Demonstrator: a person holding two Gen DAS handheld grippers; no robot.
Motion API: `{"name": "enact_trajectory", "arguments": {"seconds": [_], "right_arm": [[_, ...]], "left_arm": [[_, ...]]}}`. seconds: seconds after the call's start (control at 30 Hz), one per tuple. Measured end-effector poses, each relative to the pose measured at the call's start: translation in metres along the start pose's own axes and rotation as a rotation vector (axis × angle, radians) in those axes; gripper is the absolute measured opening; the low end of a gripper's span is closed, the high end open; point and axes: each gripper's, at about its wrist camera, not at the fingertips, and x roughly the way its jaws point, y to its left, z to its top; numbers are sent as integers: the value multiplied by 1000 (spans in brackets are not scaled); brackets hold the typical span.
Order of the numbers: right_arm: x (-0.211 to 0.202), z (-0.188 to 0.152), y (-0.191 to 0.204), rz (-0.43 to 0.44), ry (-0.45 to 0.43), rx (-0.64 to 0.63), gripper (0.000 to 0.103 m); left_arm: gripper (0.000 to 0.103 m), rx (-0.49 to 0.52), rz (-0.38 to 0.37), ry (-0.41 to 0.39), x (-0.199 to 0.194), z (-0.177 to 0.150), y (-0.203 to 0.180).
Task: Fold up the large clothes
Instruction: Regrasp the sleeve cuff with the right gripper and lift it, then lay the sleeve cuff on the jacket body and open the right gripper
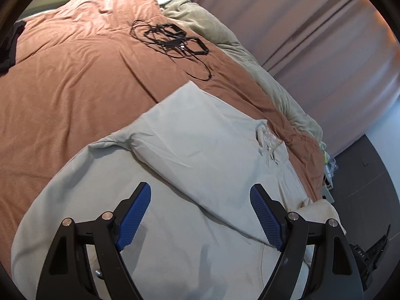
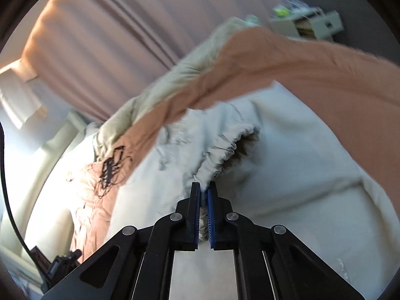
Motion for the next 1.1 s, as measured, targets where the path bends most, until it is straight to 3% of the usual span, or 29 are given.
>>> {"name": "enact_trajectory", "arguments": {"seconds": [0.23,0.43,0.6,0.67,0.73,0.77,0.8,0.93,1.1], "right_arm": [[10,19,70,33,26,-165,5],[28,9,132,75,71,-319,5],[58,-6,170,118,163,-383,5],[71,-12,178,116,195,-390,10],[74,-17,178,155,207,-387,37],[71,-20,175,167,199,-377,61],[67,-20,171,170,184,-366,74],[55,-18,138,124,178,-287,75],[32,-17,66,38,145,-127,75]], "left_arm": [[82,-98,-15,-12,-5,7,24],[82,-112,-22,-23,-7,10,27],[82,-128,-8,-29,-8,14,35],[82,-141,-1,-32,-9,14,38],[82,-145,-4,-32,-8,15,38],[82,-136,-2,-32,-8,15,36],[82,-128,1,-33,-9,15,35],[82,-97,7,-32,-8,13,27],[82,-25,5,-8,1,6,8]]}}
